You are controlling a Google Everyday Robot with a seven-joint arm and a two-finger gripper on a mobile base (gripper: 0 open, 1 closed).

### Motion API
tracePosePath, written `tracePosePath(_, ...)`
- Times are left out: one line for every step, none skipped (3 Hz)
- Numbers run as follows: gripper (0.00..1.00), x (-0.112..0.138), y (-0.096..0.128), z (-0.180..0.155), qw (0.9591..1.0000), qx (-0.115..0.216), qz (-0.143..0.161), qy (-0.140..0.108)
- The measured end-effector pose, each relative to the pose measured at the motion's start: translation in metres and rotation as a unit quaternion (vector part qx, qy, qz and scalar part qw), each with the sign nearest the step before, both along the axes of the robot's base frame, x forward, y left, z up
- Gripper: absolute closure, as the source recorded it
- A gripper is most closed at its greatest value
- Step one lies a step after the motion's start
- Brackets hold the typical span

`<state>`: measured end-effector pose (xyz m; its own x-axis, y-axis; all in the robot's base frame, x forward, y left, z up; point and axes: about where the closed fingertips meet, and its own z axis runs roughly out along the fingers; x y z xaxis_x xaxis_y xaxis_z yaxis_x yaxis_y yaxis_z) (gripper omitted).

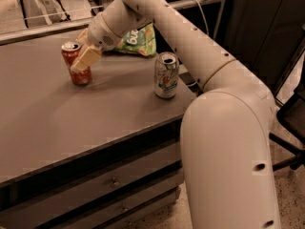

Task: Pick coke can

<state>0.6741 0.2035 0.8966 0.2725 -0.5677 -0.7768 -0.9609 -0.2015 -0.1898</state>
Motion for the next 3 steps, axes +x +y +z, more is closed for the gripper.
tracePosePath(0.71,-0.001,-0.005,0.019,0.9985,0.051,0.013,-0.016)
tracePosePath(0.99,-0.02,-0.03,0.084,0.9909,0.093,0.028,-0.093)
tracePosePath(1.0,-0.038,-0.046,0.119,0.9902,0.069,0.029,-0.117)
